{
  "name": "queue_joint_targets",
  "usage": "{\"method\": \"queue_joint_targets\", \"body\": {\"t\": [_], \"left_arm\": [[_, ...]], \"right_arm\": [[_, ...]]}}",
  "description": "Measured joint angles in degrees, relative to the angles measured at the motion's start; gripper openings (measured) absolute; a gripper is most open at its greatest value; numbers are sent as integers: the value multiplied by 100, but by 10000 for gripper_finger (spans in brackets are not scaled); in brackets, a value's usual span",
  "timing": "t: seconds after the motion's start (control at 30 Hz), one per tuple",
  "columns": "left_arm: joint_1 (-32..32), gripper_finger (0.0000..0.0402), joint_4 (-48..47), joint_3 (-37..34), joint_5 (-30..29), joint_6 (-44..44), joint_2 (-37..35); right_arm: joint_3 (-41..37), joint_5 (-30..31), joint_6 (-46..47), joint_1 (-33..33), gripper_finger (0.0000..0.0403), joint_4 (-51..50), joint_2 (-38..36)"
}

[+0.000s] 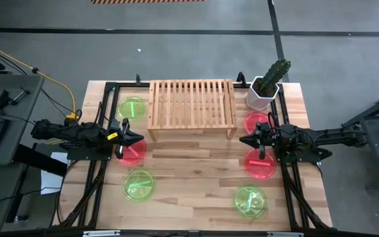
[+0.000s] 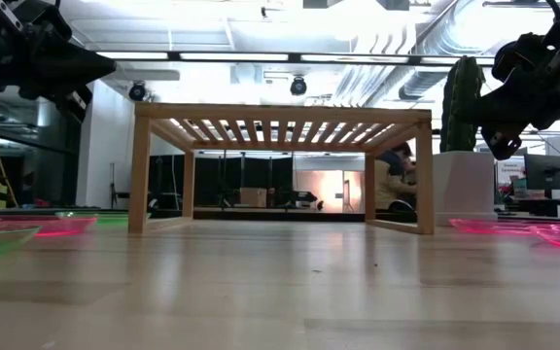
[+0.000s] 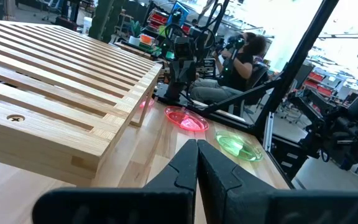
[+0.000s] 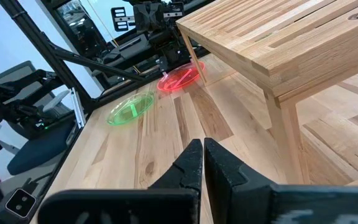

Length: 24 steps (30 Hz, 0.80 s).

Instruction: Place and stack plates onto a shelf

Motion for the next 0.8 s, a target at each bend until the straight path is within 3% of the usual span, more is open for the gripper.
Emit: {"method": "queue_joint_targets", "body": {"t": [0.8], "left_arm": [[0,0,0,0,0,0,-2]], "right_arm": [[-6,95,196,1,0,155,2]]}}
